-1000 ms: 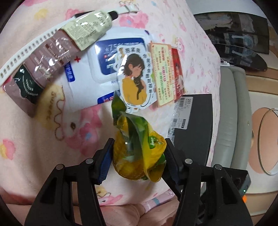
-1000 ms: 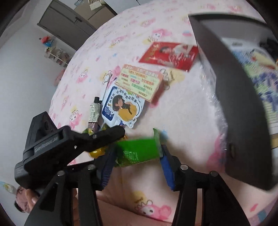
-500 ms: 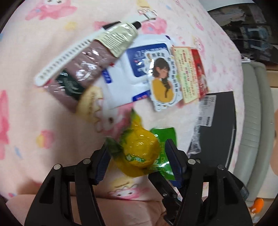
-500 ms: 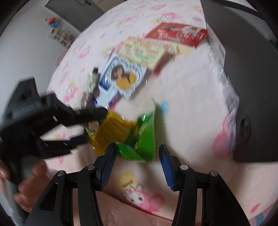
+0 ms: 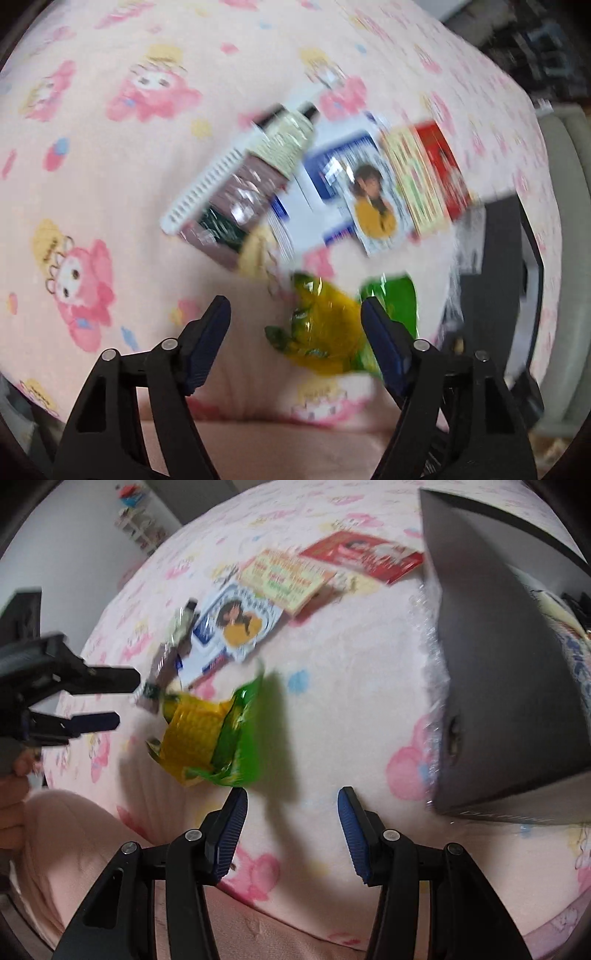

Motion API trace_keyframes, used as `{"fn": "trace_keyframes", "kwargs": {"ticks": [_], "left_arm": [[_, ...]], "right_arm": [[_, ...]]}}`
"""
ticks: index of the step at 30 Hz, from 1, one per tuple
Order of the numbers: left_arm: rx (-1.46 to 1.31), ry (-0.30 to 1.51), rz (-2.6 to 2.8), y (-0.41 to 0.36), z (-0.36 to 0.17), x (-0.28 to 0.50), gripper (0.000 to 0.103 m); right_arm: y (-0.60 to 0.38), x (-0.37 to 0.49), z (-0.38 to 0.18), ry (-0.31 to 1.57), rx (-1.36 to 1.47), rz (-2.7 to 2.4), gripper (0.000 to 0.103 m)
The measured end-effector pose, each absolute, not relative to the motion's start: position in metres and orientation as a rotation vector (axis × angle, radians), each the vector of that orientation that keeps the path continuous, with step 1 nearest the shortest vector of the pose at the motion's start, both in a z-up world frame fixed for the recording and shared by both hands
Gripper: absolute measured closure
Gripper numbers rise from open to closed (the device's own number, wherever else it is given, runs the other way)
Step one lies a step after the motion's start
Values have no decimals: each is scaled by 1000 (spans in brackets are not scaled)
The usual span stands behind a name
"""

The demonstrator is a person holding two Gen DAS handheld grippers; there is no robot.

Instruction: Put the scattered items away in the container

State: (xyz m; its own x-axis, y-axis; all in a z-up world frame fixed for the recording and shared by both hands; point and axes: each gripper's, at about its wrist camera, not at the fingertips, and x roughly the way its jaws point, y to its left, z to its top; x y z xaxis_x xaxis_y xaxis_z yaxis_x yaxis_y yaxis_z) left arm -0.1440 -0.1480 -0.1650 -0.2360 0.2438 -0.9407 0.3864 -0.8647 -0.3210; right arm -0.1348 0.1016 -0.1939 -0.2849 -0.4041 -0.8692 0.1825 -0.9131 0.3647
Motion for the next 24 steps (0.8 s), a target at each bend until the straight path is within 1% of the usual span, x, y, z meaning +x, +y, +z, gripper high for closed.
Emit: {"fn": "trace_keyframes", "kwargs": {"ticks": [2,5,6,7,9,12,13,14,15,16,18,21,24], "left_arm": [[1813,813,-2265,-153,-168,-146,31],[1906,920,-2197,-147,-186,-156,36],[1956,930,-2166,-144,-193,-157,44],[2003,913,-2142,-139,-199,-158,49],[2070,870,-2145,-128,-202,-158,53],[2140,767,-2221,-109,-197,-155,52],[2158,721,-2236,-103,-196,-153,51],[2171,698,-2243,-100,-195,-152,48],[2183,684,-2243,-98,-194,-150,41],[2186,686,-2245,-99,-194,-148,40],[2132,754,-2273,-106,-189,-144,41],[1994,915,-2335,-126,-175,-136,41],[1939,967,-2322,-136,-174,-131,41]], "right_arm": [[107,-136,-190,-338,1569,-2246,56],[117,-141,-196,-425,1558,-2243,56],[121,-140,-200,-438,1585,-2244,56],[123,-140,-201,-437,1604,-2255,56],[126,-140,-202,-419,1627,-2287,56],[133,-142,-199,-465,1641,-2292,56],[134,-142,-199,-471,1641,-2302,56],[136,-141,-199,-483,1640,-2303,56],[138,-141,-199,-499,1637,-2298,56],[139,-141,-199,-515,1635,-2293,56],[139,-140,-200,-515,1614,-2296,56],[137,-140,-200,-508,1590,-2295,56],[138,-141,-206,-554,1605,-2264,56]]}}
